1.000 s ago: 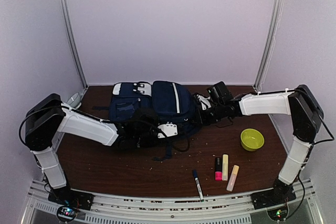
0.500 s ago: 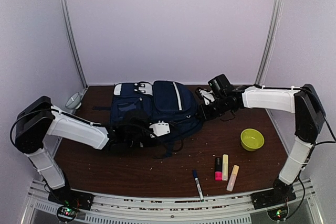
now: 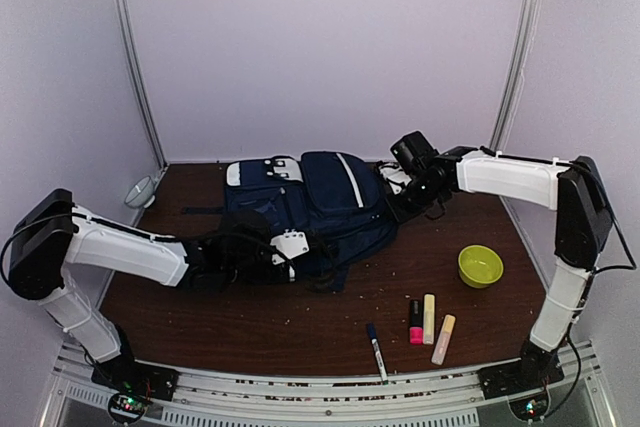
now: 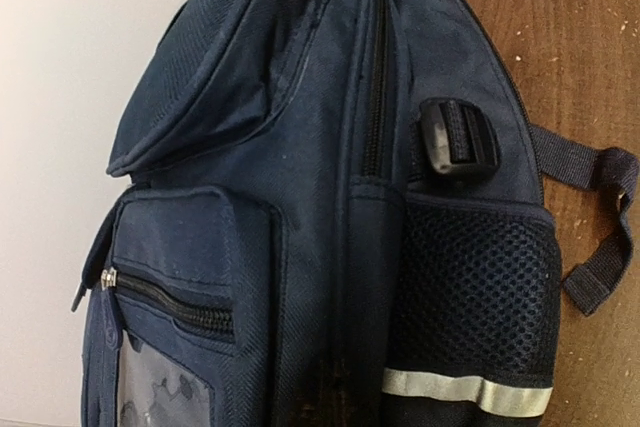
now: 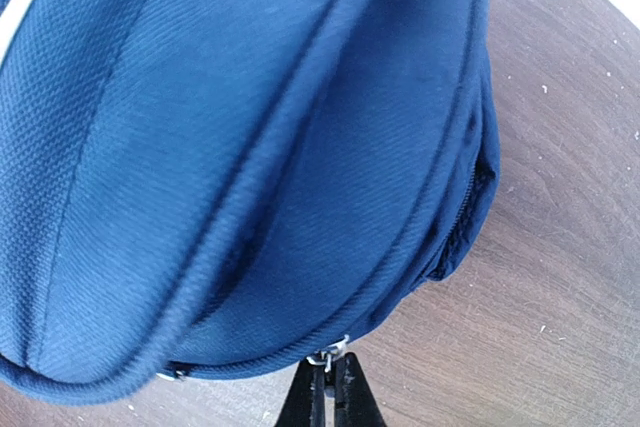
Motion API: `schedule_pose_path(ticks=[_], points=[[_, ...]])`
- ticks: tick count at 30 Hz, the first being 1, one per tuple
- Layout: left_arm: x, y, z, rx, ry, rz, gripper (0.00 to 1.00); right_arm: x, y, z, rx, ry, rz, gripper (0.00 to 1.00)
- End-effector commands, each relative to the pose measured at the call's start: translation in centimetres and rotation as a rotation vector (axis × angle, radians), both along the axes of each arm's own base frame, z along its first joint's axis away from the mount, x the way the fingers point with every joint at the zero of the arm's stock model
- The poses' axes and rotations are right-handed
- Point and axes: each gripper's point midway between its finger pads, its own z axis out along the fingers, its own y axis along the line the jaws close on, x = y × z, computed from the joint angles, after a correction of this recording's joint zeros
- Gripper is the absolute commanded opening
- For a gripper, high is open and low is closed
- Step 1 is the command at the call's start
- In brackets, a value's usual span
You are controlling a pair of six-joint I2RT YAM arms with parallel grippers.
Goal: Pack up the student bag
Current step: Adjust the student bag at the center of the board, then hold the largest pocket of the student bag.
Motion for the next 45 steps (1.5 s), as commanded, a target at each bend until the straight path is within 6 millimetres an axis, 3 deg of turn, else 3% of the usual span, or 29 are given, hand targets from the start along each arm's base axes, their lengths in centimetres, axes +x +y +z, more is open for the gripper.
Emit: schedule_pose_path(ticks=[1, 4, 6, 8, 12, 13, 15, 19, 21, 24, 27, 29, 32, 35, 38, 42, 45], points=[[0.4, 1.6, 0.2, -0.063, 0.116, 0.137, 0.1, -0.6, 0.1, -0.7, -0.042, 0.015, 0.017, 0.0], [0.1, 2.9, -0.3, -0.05, 0.221, 0.21, 0.52, -1.1, 1.2, -1.2, -0.002, 0.034, 0.034, 0.0], [0.2, 4.5, -0.8, -0.015, 0.232, 0.274, 0.69, -1.2, 1.8, -1.3, 0.018, 0.038, 0.044, 0.0], [0.8, 6.5, -1.5, -0.001, 0.21, 0.343, 0.78, -1.3, 2.5, -1.4, 0.044, 0.049, 0.05, 0.0], [5.3, 12.5, -0.2, -0.124, 0.222, 0.622, 0.8, -2.3, 5.2, -1.7, 0.123, 0.079, 0.094, 0.0], [6.9, 14.9, 0.6, -0.184, 0.211, 0.713, 0.79, -2.9, 6.2, -1.7, 0.14, 0.084, 0.114, 0.0], [8.9, 17.3, 2.3, -0.322, 0.203, 0.802, 0.79, -3.9, 9.0, -1.4, 0.214, 0.094, 0.16, 0.0], [11.4, 19.7, 5.5, -0.632, 0.203, 0.812, 0.76, -6.7, 16.2, -0.2, 0.384, 0.135, 0.278, 0.0], [11.5, 20.0, 6.9, -0.738, 0.189, 0.781, 0.74, -7.8, 19.5, 0.2, 0.465, 0.179, 0.333, 0.0], [9.7, 16.6, 9.5, -0.799, 0.151, 0.547, 0.67, -8.4, 22.1, 1.0, 0.587, 0.232, 0.355, 0.0], [5.8, 10.9, 11.0, -0.661, 0.019, 0.245, 0.61, -7.5, 21.3, 0.6, 0.585, 0.237, 0.309, 0.0], [2.1, 5.5, 9.6, -0.465, -0.026, -0.004, 0.61, -7.1, 19.9, -0.2, 0.565, 0.247, 0.272, 0.0], [-0.5, 1.5, 6.8, -0.329, 0.012, -0.2, 0.59, -6.7, 17.6, -0.7, 0.554, 0.253, 0.213, 0.0], [0.4, 0.4, 5.0, -0.256, -0.006, -0.228, 0.5, -6.9, 16.4, -0.9, 0.548, 0.253, 0.188, 0.0], [1.7, -0.5, 3.1, -0.123, -0.036, -0.257, 0.47, -7.5, 16.7, -0.9, 0.583, 0.288, 0.186, 0.0], [2.6, -1.8, 1.1, 0.038, -0.082, -0.319, 0.51, -7.2, 16.7, -0.7, 0.618, 0.287, 0.157, 0.0], [4.5, -1.6, 0.7, 0.096, -0.154, -0.257, 0.6, -7.2, 16.6, -0.8, 0.614, 0.291, 0.149, 0.0]])
